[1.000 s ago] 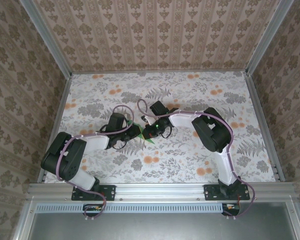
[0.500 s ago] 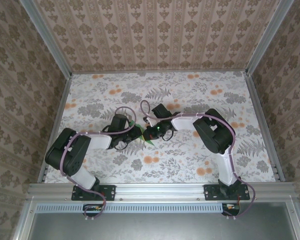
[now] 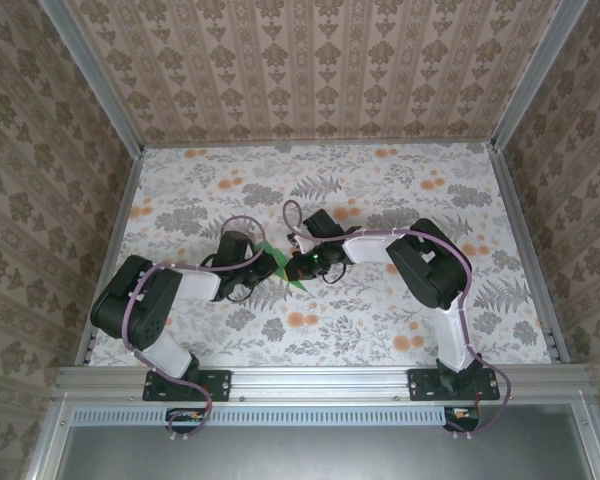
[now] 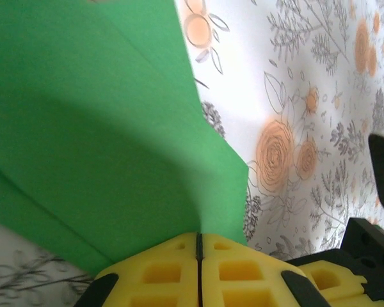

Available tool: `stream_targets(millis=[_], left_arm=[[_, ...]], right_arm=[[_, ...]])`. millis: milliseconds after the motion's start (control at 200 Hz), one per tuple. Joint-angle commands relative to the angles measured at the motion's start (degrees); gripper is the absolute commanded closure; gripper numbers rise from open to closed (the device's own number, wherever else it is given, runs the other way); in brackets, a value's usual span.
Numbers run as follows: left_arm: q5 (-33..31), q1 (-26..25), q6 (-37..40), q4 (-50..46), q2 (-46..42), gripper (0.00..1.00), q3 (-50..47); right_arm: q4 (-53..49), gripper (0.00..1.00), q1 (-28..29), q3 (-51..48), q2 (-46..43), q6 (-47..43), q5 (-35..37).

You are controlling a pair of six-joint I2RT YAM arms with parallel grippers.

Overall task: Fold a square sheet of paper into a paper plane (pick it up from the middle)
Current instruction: Fold the wing for the fifth time at the center of the table.

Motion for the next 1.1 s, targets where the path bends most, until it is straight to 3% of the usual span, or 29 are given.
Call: stream_targets(millis=[0, 295, 570, 885, 1095], left_arm=[[-4.61, 4.47, -0.28, -3.72, -0.51, 0.92, -3.2], [-2.1, 11.97, 4.35, -5.22, -4.55, 0.92, -3.51], [-1.92, 6.63, 6.32, -2.59, -11.98, 0.92, -2.95], [3.84, 2.28, 7.51, 0.19, -0.36, 0.92, 5.6], [2.12, 2.35, 6.8, -0.43, 5.46, 0.92, 8.73]], right_arm=[[-6.0, 1.0, -0.25, -3.71, 2.5, 2.05, 7.85], [-5.41, 1.0, -0.58, -5.16, 3.39, 4.01, 8.52], [-5.46, 1.0, -0.58, -4.55, 3.36, 4.29, 8.21], [-5.35, 1.0, -0.53, -4.71, 3.83, 4.47, 7.92], [-5.13, 1.0, -0.49, -5.07, 4.08, 4.64, 8.03]])
